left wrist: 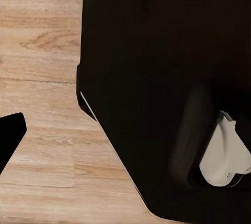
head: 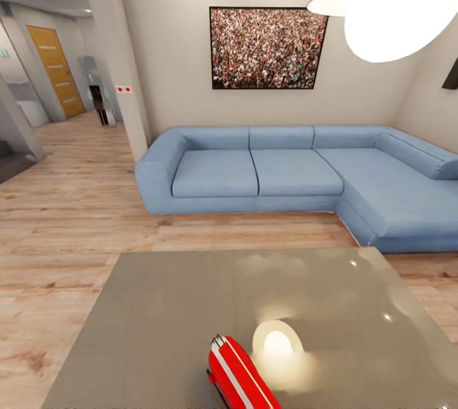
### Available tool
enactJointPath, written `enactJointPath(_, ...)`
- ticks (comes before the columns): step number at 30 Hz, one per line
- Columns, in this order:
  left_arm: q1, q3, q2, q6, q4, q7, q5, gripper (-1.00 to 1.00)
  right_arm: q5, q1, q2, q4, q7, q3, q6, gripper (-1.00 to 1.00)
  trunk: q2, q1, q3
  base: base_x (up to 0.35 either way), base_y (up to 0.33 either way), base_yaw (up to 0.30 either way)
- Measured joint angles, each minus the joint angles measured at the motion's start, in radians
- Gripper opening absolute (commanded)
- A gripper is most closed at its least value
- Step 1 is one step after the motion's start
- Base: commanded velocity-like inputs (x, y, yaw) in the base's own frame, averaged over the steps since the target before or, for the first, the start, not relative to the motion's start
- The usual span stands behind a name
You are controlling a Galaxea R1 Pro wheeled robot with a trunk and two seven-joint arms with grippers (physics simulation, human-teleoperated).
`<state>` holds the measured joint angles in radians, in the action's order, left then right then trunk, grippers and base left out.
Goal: Turn on the radio receiver that's on the table in the living room.
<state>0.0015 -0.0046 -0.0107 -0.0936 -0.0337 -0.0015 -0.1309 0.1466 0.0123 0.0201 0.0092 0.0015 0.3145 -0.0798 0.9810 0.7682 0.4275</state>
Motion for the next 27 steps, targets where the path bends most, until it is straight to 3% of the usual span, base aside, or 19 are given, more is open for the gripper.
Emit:
enactJointPath(8, 0.000, 0.000, 0.000, 0.000, 0.000, 0.000, 0.000, 1.00, -0.001, 0.000, -0.001, 0.000, 0.000, 0.000, 0.001, 1.00, 0.000, 0.000, 0.011, 0.000, 0.000, 0.000)
enactJointPath(27, 0.000, 0.000, -0.001, 0.000, 0.000, 0.002, -0.001, 1.00, -0.003, 0.000, -0.001, 0.000, 0.011, 0.000, 0.000, 1.00, 0.000, 0.000, 0.011, 0.000, 0.000, 0.000)
